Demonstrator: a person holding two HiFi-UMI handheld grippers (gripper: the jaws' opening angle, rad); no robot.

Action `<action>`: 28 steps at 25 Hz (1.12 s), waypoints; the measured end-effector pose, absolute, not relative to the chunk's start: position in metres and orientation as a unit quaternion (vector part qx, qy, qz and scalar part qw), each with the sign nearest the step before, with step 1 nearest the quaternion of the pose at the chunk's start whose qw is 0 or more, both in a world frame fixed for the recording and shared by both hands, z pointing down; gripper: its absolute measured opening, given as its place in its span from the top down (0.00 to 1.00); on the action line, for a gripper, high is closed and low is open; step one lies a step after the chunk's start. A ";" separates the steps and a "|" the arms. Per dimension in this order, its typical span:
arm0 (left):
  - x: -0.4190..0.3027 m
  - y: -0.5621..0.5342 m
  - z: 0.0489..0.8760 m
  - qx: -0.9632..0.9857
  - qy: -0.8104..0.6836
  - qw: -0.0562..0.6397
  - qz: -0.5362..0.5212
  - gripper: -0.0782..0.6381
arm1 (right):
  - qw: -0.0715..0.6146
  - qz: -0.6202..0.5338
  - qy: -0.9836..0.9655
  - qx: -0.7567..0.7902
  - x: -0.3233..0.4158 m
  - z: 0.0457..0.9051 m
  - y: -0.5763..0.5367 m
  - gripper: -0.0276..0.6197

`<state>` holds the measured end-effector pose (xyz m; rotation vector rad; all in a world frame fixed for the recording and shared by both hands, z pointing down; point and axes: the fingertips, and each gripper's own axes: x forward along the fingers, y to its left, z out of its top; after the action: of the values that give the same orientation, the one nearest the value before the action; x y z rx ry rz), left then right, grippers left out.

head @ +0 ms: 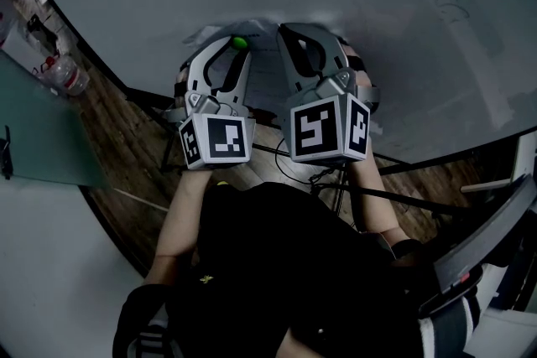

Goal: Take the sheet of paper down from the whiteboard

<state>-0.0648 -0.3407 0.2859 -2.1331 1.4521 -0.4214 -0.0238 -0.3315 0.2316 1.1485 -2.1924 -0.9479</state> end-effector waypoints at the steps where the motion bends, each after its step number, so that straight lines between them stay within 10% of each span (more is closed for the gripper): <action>1: -0.065 -0.339 0.284 -0.787 0.537 0.261 -0.154 0.70 | 0.243 -0.347 -0.802 0.421 -0.024 0.231 -0.331 0.94; 28: -0.071 -0.312 0.283 -0.789 0.547 0.234 -0.154 0.70 | 0.214 -0.315 -0.827 0.413 -0.017 0.231 -0.313 0.94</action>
<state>-0.0706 -0.3120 0.2828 -2.1653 1.5021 -0.4238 -0.0175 -0.3132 0.2308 1.1457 -2.2953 -0.8750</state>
